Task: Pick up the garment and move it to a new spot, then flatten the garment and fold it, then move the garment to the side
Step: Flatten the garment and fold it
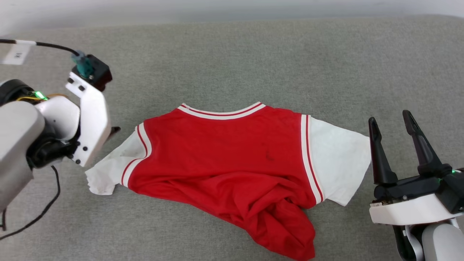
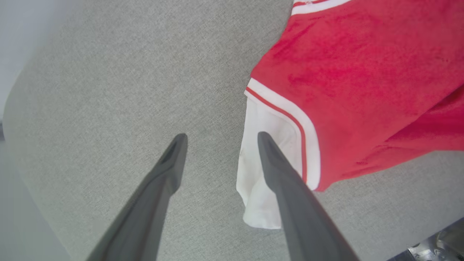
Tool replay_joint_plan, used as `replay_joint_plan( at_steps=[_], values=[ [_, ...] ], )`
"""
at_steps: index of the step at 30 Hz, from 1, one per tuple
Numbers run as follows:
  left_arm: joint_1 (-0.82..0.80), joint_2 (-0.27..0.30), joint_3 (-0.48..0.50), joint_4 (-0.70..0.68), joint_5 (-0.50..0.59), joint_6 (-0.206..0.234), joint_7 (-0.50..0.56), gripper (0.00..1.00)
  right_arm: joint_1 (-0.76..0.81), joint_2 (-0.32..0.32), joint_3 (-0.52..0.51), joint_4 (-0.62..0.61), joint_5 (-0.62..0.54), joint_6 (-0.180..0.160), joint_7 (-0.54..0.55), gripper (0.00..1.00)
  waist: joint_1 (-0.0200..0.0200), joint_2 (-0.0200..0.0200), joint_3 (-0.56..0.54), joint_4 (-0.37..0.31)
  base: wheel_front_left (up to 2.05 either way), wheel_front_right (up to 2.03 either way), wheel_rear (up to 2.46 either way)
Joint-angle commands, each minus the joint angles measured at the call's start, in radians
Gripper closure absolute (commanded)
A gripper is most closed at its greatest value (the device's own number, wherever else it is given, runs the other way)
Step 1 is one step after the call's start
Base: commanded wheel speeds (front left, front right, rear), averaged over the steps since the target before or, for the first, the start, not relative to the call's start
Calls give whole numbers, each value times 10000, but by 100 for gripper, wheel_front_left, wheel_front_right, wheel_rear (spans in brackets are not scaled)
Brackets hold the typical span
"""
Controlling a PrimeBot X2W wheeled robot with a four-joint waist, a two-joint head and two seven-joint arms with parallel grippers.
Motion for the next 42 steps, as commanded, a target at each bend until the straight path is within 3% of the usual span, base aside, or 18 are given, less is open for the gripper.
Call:
replay_joint_plan(
  at_steps=[1, 15, 17, 31, 42],
  values=[
    [29, -124, -77, 65, -22, 3, 71, 0, -139, 60, 2, -12, -51, -11, -19, 0, 0, 0, 164, -134, 0, 0, 0],
    [807, -1042, -872, 1278, 487, -228, 740, 0, -641, 198, 167, -53, -92, -11, -19, 0, 0, 0, 975, -715, 0, 0, 0],
    [901, -1147, -946, 1368, 553, -224, 741, 100, -647, 198, 134, -24, -101, -11, -19, 0, 0, 0, 966, -724, 0, 0, 0],
    [-855, -281, -644, 233, 1046, -230, -695, 100, -326, 194, -154, -222, -100, -11, -19, 0, 0, 0, 626, -597, 0, 0, 0],
    [-334, -1645, -822, 1983, 1348, -232, -1530, 100, -793, 343, 74, -230, -139, -11, -19, 0, 0, 0, 1388, -1356, 0, 0, 0]
  ],
)
